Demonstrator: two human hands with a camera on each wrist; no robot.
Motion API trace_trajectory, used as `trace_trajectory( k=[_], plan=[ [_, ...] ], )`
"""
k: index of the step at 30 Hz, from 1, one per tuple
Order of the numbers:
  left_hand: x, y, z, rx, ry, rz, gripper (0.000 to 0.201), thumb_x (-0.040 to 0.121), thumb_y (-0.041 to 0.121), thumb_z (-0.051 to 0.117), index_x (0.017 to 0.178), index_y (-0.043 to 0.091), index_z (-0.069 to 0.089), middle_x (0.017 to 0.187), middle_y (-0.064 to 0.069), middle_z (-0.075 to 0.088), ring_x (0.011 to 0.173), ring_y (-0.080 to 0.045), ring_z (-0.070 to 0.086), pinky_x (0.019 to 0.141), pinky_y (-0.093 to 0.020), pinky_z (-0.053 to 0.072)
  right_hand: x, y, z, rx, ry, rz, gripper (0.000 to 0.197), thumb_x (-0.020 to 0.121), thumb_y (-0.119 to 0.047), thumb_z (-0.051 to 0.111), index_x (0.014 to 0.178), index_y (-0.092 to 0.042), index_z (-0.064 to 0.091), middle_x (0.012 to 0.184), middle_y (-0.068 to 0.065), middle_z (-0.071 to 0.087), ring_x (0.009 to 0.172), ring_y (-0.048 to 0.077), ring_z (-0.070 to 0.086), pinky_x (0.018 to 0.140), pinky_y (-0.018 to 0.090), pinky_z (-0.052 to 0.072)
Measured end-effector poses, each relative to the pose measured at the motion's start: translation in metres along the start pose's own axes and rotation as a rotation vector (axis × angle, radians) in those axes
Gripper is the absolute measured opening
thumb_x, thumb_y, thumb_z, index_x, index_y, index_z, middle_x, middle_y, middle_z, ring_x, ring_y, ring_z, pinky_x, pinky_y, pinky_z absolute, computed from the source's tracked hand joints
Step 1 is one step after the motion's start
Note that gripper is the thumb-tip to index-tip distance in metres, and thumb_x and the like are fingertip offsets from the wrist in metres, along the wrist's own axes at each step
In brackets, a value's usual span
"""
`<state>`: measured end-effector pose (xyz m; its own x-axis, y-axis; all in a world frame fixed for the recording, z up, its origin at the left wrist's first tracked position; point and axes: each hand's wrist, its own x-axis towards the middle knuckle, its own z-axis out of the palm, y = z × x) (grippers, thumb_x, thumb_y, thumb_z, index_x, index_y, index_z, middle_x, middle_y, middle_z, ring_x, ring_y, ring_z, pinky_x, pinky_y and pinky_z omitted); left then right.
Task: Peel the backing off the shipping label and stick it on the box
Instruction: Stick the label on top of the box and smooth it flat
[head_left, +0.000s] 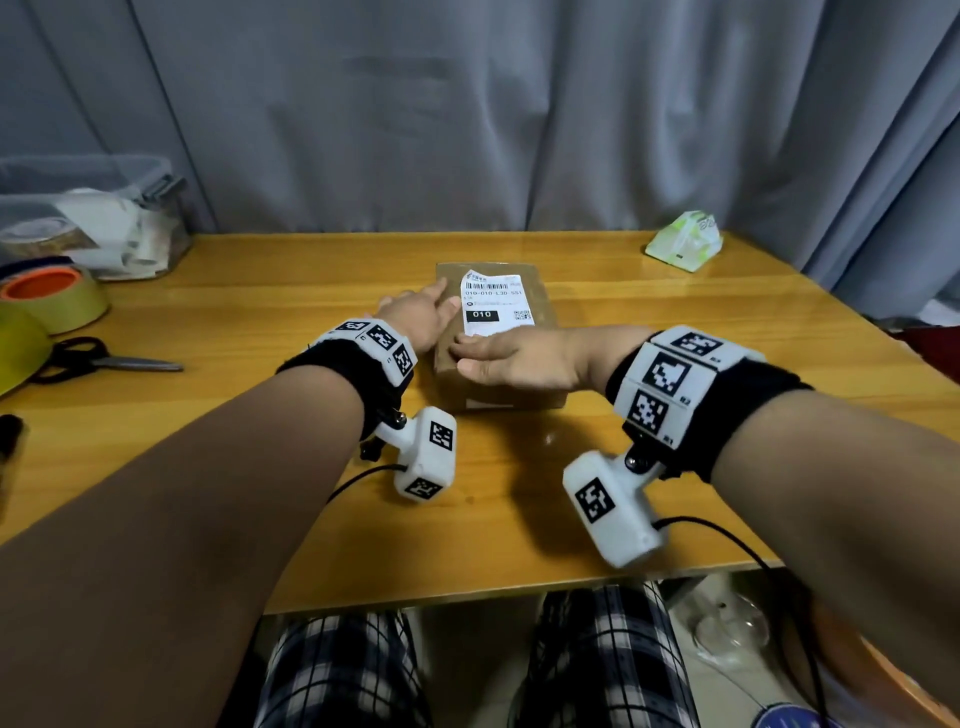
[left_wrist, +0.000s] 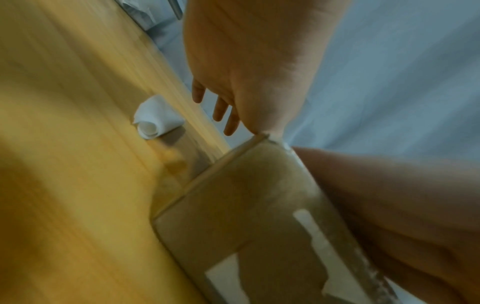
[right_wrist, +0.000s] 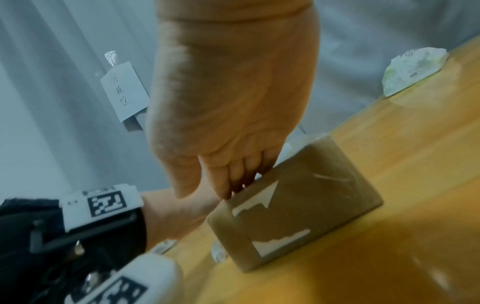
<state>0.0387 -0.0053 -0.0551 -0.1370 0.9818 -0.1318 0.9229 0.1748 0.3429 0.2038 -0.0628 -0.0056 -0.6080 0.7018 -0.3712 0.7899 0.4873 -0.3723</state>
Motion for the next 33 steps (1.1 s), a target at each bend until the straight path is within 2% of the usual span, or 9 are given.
trace_trajectory(
  k=[2,4,6,8,11,14,17,29,33],
  plan=[
    [-0.004,0.001,-0.004,0.034,-0.005,0.019,0.06,0.093,0.056,0.021,0.148,0.031,0.011,0.155,-0.012,0.024,0.142,-0.038,0.02,0.115,-0.055,0.017,-0.001,0.001,-0.01,0.133,0.009,-0.014,0.044,0.097,-0.035,0.043,0.134,-0.012,0.051,0.137,0.009,0.054,0.118,0.017,0.052,0.1,0.02,0.034],
    [-0.01,0.002,-0.009,0.044,0.014,0.007,0.06,0.094,0.053,0.026,0.148,0.031,0.013,0.155,-0.013,0.022,0.142,-0.037,0.018,0.114,-0.054,0.018,0.001,0.0,-0.018,0.322,0.046,-0.087,0.032,0.095,-0.019,0.05,0.119,-0.002,0.062,0.117,0.015,0.065,0.089,0.013,0.059,0.084,0.015,0.044],
    [-0.016,0.003,-0.015,0.048,0.101,0.037,0.055,0.095,0.047,0.032,0.146,0.028,0.022,0.153,-0.011,0.026,0.139,-0.034,0.023,0.111,-0.052,0.021,0.005,0.001,-0.025,0.472,0.195,-0.143,0.026,0.091,-0.009,0.056,0.112,0.004,0.065,0.106,0.018,0.068,0.081,0.016,0.061,0.082,0.018,0.051],
    [-0.023,0.005,-0.017,0.002,0.221,0.146,0.047,0.096,0.037,0.036,0.141,0.026,0.033,0.149,-0.007,0.032,0.137,-0.03,0.027,0.109,-0.047,0.023,0.016,0.006,-0.027,0.485,0.413,-0.179,0.025,0.089,-0.009,0.058,0.111,0.002,0.065,0.105,0.014,0.069,0.091,0.024,0.065,0.092,0.033,0.052],
    [-0.035,0.011,-0.011,-0.03,0.207,0.286,0.043,0.095,0.037,0.038,0.137,0.029,0.039,0.152,-0.002,0.028,0.139,-0.027,0.022,0.111,-0.045,0.019,0.04,0.02,-0.021,0.091,0.605,-0.012,0.046,0.094,-0.031,0.048,0.137,-0.014,0.045,0.14,0.01,0.052,0.131,0.027,0.045,0.113,0.045,0.03],
    [-0.045,0.008,-0.001,0.029,0.095,0.259,0.046,0.092,0.048,0.039,0.136,0.035,0.039,0.156,0.002,0.016,0.143,-0.026,0.012,0.112,-0.049,0.013,0.052,0.034,-0.01,-0.096,0.503,0.211,0.073,0.092,-0.054,0.037,0.15,-0.028,0.0,0.161,0.003,-0.001,0.149,0.025,0.0,0.118,0.051,-0.007],
    [-0.048,0.002,0.003,0.03,0.075,0.194,0.051,0.089,0.058,0.036,0.138,0.041,0.036,0.157,0.006,0.011,0.144,-0.024,0.006,0.112,-0.049,0.011,0.053,0.047,-0.004,-0.152,0.373,0.301,0.083,0.086,-0.07,0.028,0.145,-0.035,-0.019,0.157,0.001,-0.024,0.146,0.025,-0.019,0.112,0.058,-0.018],
    [-0.057,0.007,0.003,0.14,0.029,0.14,0.054,0.089,0.062,0.027,0.14,0.044,0.029,0.157,0.005,0.014,0.144,-0.024,0.008,0.111,-0.051,0.013,0.009,0.046,0.014,-0.042,0.255,0.399,0.083,0.085,-0.071,0.03,0.143,-0.04,-0.02,0.158,0.003,-0.021,0.147,0.028,-0.012,0.112,0.064,-0.011],
    [-0.056,0.018,0.001,0.3,0.111,0.238,0.05,0.095,0.045,0.03,0.141,0.028,0.035,0.159,0.001,0.01,0.147,-0.023,0.002,0.117,-0.049,0.004,0.002,0.046,0.017,-0.012,0.281,0.367,0.078,0.091,-0.061,0.032,0.145,-0.036,-0.018,0.159,0.002,-0.016,0.148,0.025,-0.011,0.113,0.061,-0.012]
  ],
)
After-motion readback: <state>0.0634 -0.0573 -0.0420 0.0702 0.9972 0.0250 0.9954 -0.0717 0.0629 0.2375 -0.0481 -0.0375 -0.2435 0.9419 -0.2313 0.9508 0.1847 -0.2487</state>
